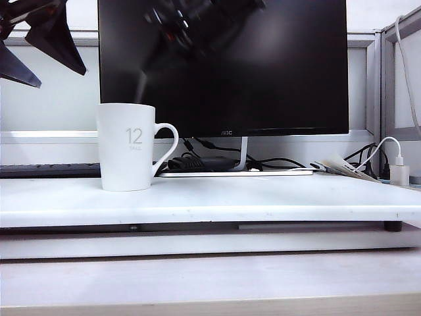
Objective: Pick up a spoon and stir the liquid in the cup.
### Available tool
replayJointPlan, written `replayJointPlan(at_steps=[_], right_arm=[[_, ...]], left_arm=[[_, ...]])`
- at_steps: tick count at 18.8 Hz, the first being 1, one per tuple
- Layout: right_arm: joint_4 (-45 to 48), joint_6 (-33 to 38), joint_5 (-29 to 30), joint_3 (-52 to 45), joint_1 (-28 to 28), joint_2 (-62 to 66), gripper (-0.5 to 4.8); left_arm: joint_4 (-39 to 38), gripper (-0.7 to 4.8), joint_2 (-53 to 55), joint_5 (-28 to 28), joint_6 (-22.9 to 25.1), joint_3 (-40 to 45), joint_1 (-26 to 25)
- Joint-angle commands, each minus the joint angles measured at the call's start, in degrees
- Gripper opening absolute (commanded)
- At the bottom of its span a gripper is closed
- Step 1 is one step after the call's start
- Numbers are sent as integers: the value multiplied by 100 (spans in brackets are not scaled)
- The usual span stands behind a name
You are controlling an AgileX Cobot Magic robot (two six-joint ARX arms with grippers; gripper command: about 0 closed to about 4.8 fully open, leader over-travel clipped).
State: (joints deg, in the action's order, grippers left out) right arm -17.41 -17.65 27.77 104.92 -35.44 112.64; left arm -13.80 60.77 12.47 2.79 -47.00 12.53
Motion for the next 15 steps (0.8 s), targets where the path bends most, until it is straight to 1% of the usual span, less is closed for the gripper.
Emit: replayJointPlan(at_steps=[1,3,4,6,9,11,13,15], right_arm=[[0,-37,605,210,-68,-39,-6],[-363,-96,651,315,-111,-39,-6],[-745,-249,590,330,-129,-39,-6],[-1436,-664,79,328,-129,-39,-6],[-2000,-988,-647,330,-129,-39,-6],[-2039,-1071,-1287,332,-155,-39,-6],[-1781,-1071,-1753,332,-227,-39,-6],[-1519,-1071,-1733,535,-306,-31,-6]], left_arm=[[55,479,-22,44,-20,-13,-7],[57,479,-24,46,-20,-15,-9],[55,479,-26,44,-17,-15,-9],[55,479,-26,44,-17,-13,-9],[57,479,-26,44,-15,-15,-9],[57,479,-26,44,-17,-13,-9],[57,479,-26,44,-17,-13,-9],[57,479,-26,44,-17,-13,-9]])
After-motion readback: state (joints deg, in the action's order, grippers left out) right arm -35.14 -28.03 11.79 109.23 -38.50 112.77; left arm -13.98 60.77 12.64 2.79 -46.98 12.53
